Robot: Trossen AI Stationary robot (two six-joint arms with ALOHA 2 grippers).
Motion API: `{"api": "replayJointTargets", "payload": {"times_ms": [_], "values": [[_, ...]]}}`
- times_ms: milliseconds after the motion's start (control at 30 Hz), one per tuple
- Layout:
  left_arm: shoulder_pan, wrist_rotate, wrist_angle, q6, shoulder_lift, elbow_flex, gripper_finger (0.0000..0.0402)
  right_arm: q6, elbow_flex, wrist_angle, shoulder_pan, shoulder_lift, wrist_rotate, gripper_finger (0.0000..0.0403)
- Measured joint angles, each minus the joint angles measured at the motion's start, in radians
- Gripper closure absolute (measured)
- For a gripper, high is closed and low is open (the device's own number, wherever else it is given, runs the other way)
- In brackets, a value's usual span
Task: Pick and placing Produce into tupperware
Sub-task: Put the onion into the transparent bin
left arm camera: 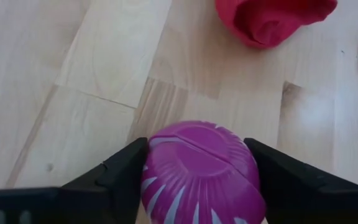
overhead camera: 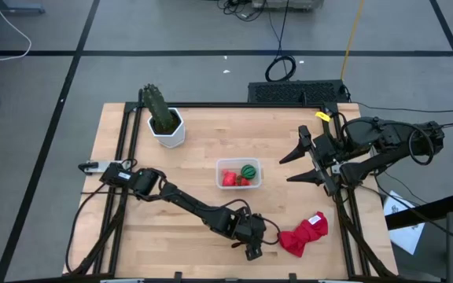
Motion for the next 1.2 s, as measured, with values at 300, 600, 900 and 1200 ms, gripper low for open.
{"api": "replayJointTargets", "payload": {"times_ms": [300, 600, 900, 1200], "values": [[0.000, 0.000, 0.001, -0.019, 0.000, 0.000, 0.0159, -0.004, 0.000, 0.000, -0.001, 0.000, 0.000, 0.0179], [0.000, 0.002, -0.017, -0.020, -0.013, 0.000, 0.0152, -0.005, 0.000, 0.000, -0.001, 0.000, 0.000, 0.0179], [0.016, 0.006, -0.124, 0.016, -0.085, 0.000, 0.0151, -0.004, -0.001, 0.001, -0.001, 0.001, 0.000, 0.0179], [0.057, -0.036, -0.343, 0.062, -0.230, 0.001, 0.0151, 0.010, -0.001, 0.009, -0.001, -0.001, 0.000, 0.0179]]}}
